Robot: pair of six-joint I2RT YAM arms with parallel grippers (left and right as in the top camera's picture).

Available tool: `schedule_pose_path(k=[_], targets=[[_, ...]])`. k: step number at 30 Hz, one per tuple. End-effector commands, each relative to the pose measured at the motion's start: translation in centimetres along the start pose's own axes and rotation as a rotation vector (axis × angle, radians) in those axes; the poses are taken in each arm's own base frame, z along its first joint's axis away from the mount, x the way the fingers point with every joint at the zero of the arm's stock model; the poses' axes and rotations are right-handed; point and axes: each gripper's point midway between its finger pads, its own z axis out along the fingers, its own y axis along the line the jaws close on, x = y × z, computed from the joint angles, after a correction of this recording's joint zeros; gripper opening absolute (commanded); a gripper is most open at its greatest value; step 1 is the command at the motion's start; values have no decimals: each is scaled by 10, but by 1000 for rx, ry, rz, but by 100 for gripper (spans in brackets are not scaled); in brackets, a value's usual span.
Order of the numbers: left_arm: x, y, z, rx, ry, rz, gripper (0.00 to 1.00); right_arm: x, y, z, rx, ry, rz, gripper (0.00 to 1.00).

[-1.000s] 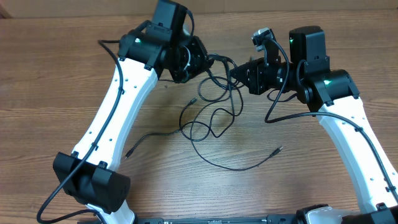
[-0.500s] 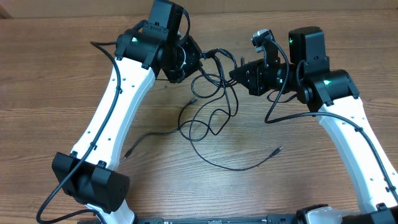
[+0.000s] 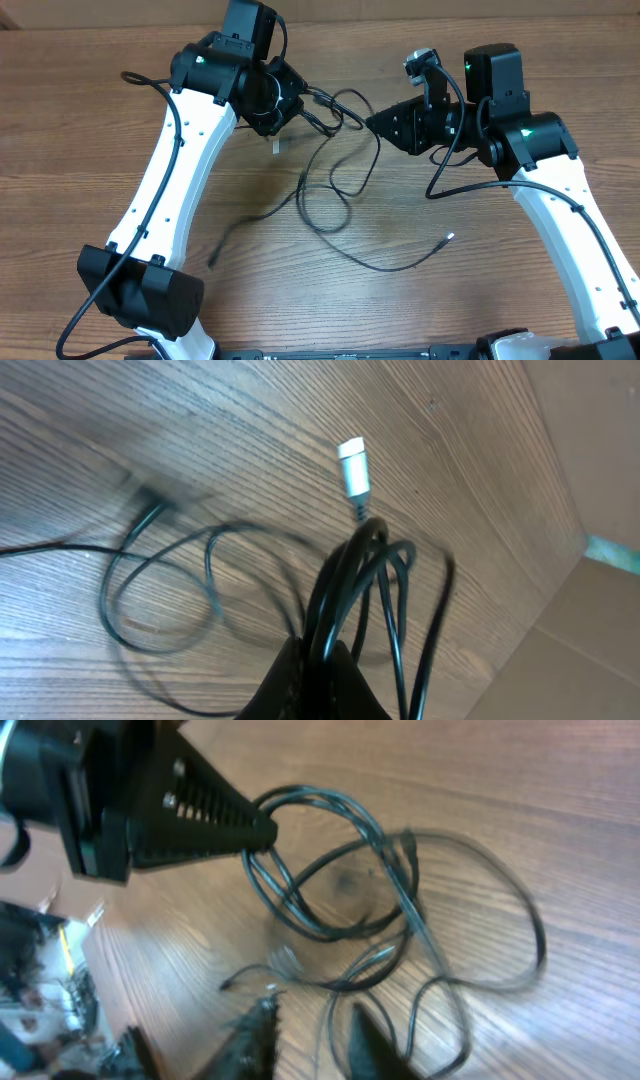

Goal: Untangle cables

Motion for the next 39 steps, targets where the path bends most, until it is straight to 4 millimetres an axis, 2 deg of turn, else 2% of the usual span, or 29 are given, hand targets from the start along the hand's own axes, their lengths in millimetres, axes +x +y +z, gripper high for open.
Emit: schedule_pose_path(k=[1, 4, 8, 17, 26, 32, 39], targets=[[-1, 1, 0, -5, -9, 80, 4, -9, 11, -10, -13, -33, -38, 40], [3, -2, 0, 9, 12, 164, 4, -9, 11, -10, -13, -33, -38, 51], [14, -12, -1, 73, 74, 317, 4, -9, 11, -10, -13, -33, -38, 57], [52, -47, -15, 350, 227, 680, 4, -9, 11, -10, -13, -33, -38, 59], [72, -57, -27, 493, 282, 886, 4, -10, 5, -11, 20, -35, -37, 60], [70, -52, -28, 478, 253, 968, 4, -8, -13, -12, 125, -31, -26, 64], [46, -29, -15, 289, 169, 950, 4, 3, -44, -17, 301, 6, 7, 73]])
